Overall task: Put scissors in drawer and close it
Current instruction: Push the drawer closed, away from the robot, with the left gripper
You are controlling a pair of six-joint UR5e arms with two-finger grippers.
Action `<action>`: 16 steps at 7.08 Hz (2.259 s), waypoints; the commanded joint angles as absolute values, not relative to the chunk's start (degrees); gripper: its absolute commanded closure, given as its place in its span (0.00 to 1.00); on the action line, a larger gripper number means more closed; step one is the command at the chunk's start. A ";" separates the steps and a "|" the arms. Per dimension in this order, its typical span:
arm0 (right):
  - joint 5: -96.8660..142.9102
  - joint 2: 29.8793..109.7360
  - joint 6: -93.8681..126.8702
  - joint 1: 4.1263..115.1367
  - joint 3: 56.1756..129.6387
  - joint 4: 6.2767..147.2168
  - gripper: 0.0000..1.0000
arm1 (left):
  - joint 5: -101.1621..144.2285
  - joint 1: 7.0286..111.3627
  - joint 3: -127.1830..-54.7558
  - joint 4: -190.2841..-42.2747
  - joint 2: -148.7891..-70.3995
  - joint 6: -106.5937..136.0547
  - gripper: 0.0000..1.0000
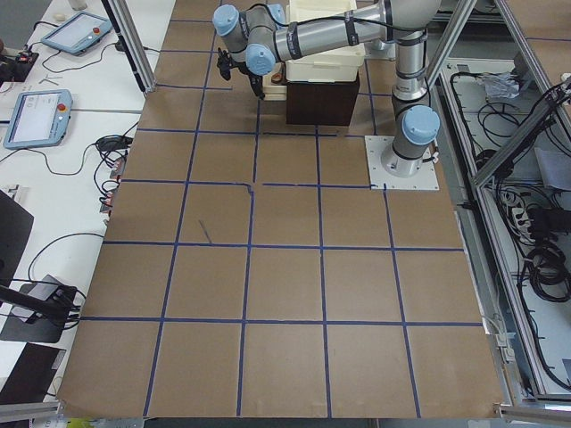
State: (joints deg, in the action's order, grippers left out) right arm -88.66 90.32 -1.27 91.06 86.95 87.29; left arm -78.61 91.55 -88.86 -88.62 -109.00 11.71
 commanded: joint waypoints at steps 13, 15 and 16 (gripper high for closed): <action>-88.77 90.97 -0.97 90.88 87.10 86.31 0.00 | -78.31 93.08 -92.02 -99.84 -108.28 17.93 0.00; -88.68 90.97 -0.97 90.88 87.19 86.31 0.00 | -78.22 93.08 -91.41 -98.71 -108.37 17.49 0.00; -88.68 90.97 -0.97 90.88 87.19 86.31 0.00 | -78.22 92.99 -90.54 -93.92 -108.37 16.71 0.00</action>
